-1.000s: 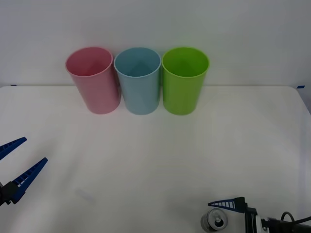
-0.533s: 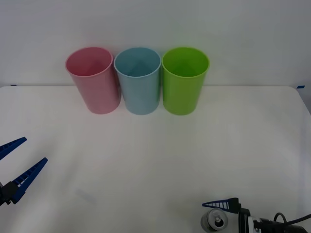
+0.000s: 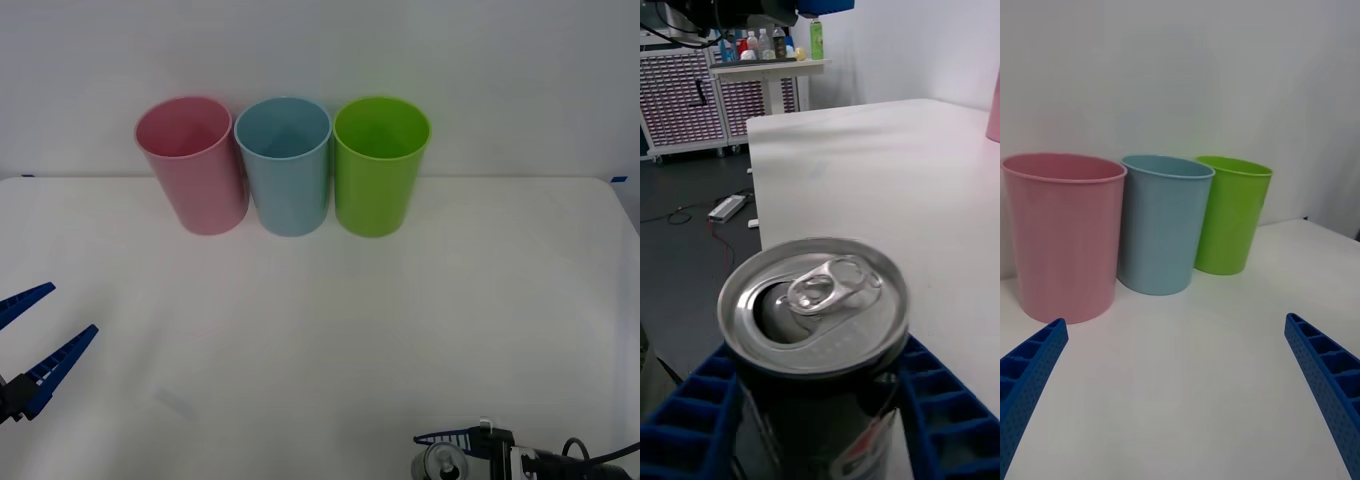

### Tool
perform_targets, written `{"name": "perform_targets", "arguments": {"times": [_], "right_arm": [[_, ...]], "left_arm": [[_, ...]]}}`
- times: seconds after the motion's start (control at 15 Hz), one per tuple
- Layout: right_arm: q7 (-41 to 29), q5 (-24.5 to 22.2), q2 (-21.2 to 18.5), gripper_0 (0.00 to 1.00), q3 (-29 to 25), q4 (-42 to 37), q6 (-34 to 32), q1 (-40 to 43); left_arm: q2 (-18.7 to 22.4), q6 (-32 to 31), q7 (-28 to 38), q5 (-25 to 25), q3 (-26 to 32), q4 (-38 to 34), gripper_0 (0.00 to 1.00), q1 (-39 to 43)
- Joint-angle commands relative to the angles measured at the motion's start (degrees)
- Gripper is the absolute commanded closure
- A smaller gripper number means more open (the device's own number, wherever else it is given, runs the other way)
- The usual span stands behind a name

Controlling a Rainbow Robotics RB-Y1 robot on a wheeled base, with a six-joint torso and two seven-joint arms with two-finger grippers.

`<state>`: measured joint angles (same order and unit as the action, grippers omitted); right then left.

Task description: Grasp the object on the table and drop it into the matching bin: aluminum can to the light blue bin, PET bottle to the pink bin.

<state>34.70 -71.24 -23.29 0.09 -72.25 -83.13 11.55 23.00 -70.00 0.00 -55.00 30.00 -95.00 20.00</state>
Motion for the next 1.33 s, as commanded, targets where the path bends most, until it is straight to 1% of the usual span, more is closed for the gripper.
{"name": "perform_targets", "arguments": {"times": [0.07, 0.33, 0.53, 0.73, 1.07, 1.33], "right_arm": [[0.02, 0.31, 0.00, 1.00, 0.00, 0.00, -0.02, -0.04], [-0.25, 1.81, 0.00, 1.00, 0.18, -0.18, -0.02, -0.13], [-1.04, 3.21, 0.00, 1.00, 0.27, -2.29, 0.34, -0.13], [-2.44, 5.76, 0.00, 1.00, 0.35, -5.36, 2.27, -0.13], [-12.46, 9.54, -0.09, 1.00, 0.35, -12.66, 7.54, -0.04], [-20.90, 11.83, -0.35, 1.00, 0.27, -20.48, 15.45, -0.04]], "left_arm": [[0.00, 0.00, 0.00, 0.00, 0.00, 0.00, 0.00, 0.00], [0.00, 0.00, 0.00, 0.00, 0.00, 0.00, 0.00, 0.00], [0.00, 0.00, 0.00, 0.00, 0.00, 0.00, 0.00, 0.00], [0.00, 0.00, 0.00, 0.00, 0.00, 0.00, 0.00, 0.00], [0.00, 0.00, 0.00, 0.00, 0.00, 0.00, 0.00, 0.00], [0.00, 0.00, 0.00, 0.00, 0.00, 0.00, 0.00, 0.00]]}}
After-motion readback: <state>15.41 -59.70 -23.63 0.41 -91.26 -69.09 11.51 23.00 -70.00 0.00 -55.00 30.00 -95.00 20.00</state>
